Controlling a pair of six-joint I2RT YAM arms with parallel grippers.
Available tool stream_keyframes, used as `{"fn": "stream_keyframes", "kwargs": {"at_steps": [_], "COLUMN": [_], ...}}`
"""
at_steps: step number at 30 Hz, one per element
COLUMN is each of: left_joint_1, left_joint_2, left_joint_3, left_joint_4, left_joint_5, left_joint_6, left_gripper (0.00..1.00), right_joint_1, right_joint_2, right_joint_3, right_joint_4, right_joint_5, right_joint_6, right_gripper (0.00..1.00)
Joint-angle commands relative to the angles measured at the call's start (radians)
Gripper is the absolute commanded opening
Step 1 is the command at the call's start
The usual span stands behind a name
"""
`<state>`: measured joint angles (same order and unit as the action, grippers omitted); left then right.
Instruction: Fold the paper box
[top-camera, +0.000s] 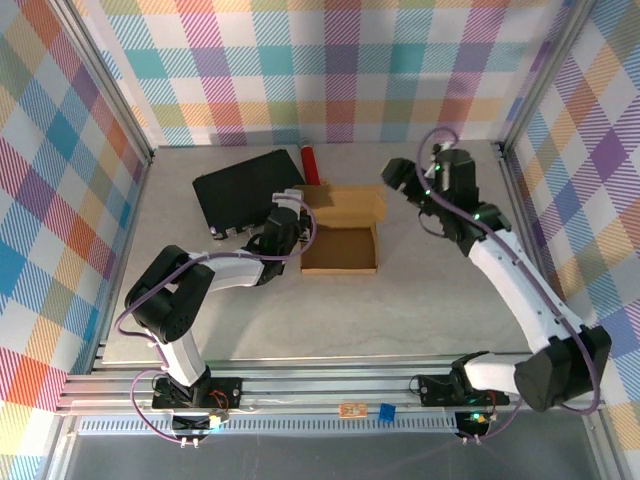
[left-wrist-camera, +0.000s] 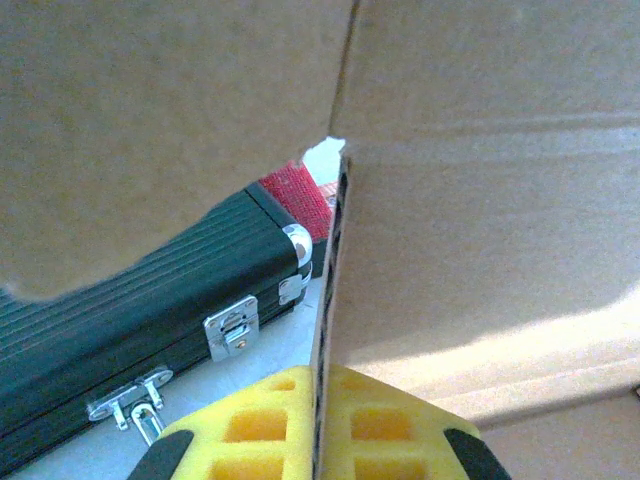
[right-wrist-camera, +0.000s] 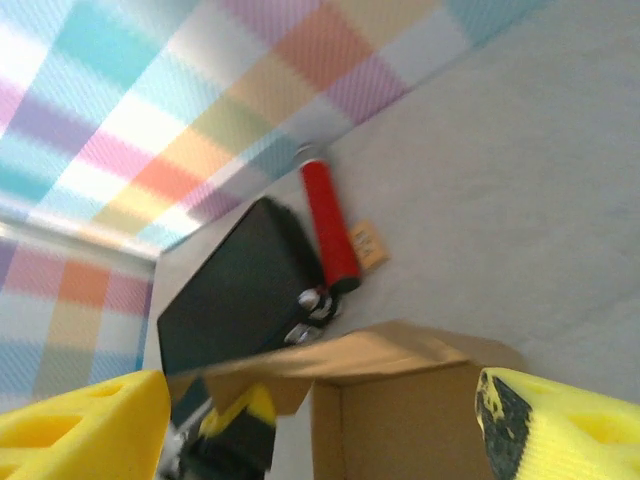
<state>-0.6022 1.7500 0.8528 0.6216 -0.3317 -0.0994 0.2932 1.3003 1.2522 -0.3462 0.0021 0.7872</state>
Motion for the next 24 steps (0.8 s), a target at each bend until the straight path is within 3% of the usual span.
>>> {"fn": "stream_keyframes", "kwargs": {"at_steps": [1, 6, 11, 13, 24], "left_joint_1": [-0.018, -0.034, -0.048, -0.051, -0.082], "left_joint_2": [-0.004, 0.013, 0.025, 0.025, 0.041], "left_joint_3": [-0.036, -0.043, -0.04, -0.037, -0.006], "left_joint_4": [0.041, 0.065, 0.083, 0.083, 0.065], "left_joint_5": [0.006, -0.006, -0.024, -0.032, -0.068], "left_joint_6": [0.007, 0.003, -0.007, -0.01, -0.031], "left_gripper": [0.0, 0.0, 0.0, 0.0, 0.0], "right_joint_1": [-0.134, -0.216, -0.217, -0.216, -0.186], "right_joint_2": [0.129, 0.418, 0.627, 0.685, 0.55], "right_joint_3": [0.086, 0.299, 0.466, 0.538, 0.272], "right_joint_4": [-0.137, -0.259, -0.26, -0.337, -0.323], "right_joint_5": [-0.157, -0.394, -0.505, -0.531, -0.574], "right_joint_6": [0.236, 0.327, 0.38, 0.381, 0.539], "right_gripper": [0.78, 0.62, 0.55, 0.52, 0.53]}}
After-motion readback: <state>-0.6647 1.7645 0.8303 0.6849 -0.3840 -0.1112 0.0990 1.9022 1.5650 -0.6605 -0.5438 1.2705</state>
